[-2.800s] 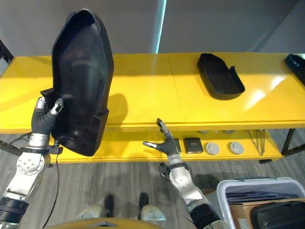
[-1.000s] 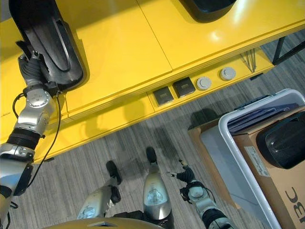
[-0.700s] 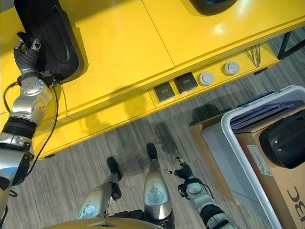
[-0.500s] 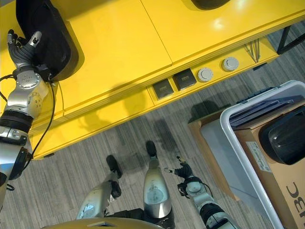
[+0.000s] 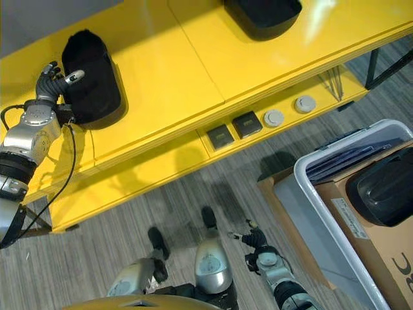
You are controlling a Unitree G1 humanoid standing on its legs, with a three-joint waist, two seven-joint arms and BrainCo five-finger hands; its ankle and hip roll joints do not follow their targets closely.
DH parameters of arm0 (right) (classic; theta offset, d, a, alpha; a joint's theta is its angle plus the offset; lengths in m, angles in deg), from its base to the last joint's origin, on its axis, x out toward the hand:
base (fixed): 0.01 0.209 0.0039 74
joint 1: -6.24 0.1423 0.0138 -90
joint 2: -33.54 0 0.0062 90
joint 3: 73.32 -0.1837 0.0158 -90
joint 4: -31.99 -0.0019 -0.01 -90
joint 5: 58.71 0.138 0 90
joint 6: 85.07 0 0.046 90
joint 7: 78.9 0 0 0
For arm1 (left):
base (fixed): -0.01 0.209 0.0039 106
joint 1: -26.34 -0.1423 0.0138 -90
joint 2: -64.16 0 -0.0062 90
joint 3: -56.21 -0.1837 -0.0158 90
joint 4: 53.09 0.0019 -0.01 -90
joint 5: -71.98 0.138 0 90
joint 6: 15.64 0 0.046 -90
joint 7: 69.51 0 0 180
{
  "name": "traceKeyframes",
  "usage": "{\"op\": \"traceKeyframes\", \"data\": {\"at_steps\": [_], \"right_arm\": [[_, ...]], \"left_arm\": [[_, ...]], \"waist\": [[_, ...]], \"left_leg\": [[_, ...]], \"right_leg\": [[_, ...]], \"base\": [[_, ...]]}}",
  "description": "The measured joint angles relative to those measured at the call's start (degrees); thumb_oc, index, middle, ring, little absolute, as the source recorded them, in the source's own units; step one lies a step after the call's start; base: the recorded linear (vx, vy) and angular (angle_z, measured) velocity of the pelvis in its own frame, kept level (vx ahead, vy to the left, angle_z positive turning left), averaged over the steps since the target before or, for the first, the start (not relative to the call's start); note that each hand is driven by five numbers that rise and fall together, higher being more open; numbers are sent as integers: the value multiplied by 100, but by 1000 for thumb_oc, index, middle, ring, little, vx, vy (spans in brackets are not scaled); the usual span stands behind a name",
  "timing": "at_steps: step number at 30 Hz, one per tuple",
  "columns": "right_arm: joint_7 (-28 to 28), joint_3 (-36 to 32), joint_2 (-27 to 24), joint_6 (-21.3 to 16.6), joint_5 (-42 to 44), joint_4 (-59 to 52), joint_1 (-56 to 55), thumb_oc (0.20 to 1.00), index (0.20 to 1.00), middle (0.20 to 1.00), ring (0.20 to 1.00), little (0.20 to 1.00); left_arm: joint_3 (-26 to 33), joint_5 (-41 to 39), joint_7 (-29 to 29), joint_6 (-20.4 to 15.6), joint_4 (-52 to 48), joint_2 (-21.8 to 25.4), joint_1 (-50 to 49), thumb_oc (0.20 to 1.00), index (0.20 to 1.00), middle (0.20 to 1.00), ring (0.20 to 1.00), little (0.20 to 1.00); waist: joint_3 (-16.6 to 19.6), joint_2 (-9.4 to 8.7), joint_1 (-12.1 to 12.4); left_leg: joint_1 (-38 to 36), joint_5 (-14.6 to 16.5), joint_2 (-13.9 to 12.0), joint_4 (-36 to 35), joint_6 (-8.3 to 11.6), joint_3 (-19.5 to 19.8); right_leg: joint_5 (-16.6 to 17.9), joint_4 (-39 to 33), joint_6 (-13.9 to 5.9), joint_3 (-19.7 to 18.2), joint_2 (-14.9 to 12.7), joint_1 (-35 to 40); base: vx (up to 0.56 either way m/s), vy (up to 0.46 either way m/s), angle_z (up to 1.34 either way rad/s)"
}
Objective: Move parts from the plastic box to the shelf.
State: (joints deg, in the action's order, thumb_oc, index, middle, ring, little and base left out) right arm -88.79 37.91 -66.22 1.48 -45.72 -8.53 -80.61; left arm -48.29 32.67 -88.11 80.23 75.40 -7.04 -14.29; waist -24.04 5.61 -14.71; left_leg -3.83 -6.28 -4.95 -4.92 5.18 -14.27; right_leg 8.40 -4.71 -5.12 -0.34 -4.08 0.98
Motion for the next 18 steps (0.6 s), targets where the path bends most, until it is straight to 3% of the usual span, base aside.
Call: {"op": "traceKeyframes", "data": {"at_steps": [3, 8, 12, 13, 15, 18], "right_arm": [[32, -16, 138, -7, -136, 369, -172, 1000, 1000, 1000, 1000, 1000], [100, -226, 248, -14, -215, 579, -334, 1000, 1000, 1000, 1000, 1000], [90, -242, 363, -20, -201, 547, -564, 1000, 1000, 1000, 1000, 1000], [83, -243, 390, -13, -198, 540, -591, 1000, 1000, 1000, 1000, 1000], [-36, -477, 601, -16, -162, 542, -798, 1000, 1000, 1000, 1000, 1000], [-75, -530, 776, -13, -152, 546, -971, 1000, 1000, 1000, 1000, 1000]], "left_arm": [[89, -117, -102, -201, -185, -259, -394, 1000, 1000, 1000, 1000, 1000], [108, -67, -328, -566, -743, -250, -530, 1000, 1000, 1000, 1000, 1000], [364, 218, -212, -990, -1877, -222, -1386, 1000, 1000, 1000, 1000, 1000], [371, 249, -120, -1031, -2042, -229, -1538, 231, 231, 231, 231, 231], [512, 369, 220, -1350, -3131, -477, -2682, 200, 200, 200, 200, 200], [283, 653, 649, -1509, -3700, -807, -3573, 200, 200, 200, 200, 200]], "waist": [[404, -42, 68], [658, -64, 252], [1097, -112, 381], [1160, -128, 433], [1304, -178, 567], [1360, -277, 742]], "left_leg": [[-81, 12, -62, 0, 8, 5], [-227, 42, -77, -1, 50, 21], [-303, 116, -95, -2, 17, 2], [-301, 116, -96, -3, 17, 12], [-275, 126, -104, -3, 3, 28], [-253, 124, -103, -2, 2, 66]], "right_leg": [[-59, -5, 34, 69, 30, 108], [-136, -37, 44, 107, 30, 268], [-178, -38, 62, 132, 31, 327], [-178, -38, 62, 142, 30, 328], [-185, -38, 63, 202, 23, 336], [-206, -38, 57, 285, 13, 298]], "base": [[37, -19, 6], [26, -27, 4], [-1, -9, -4], [-3, -35, 0], [4, -35, 1], [18, -16, 18]]}}
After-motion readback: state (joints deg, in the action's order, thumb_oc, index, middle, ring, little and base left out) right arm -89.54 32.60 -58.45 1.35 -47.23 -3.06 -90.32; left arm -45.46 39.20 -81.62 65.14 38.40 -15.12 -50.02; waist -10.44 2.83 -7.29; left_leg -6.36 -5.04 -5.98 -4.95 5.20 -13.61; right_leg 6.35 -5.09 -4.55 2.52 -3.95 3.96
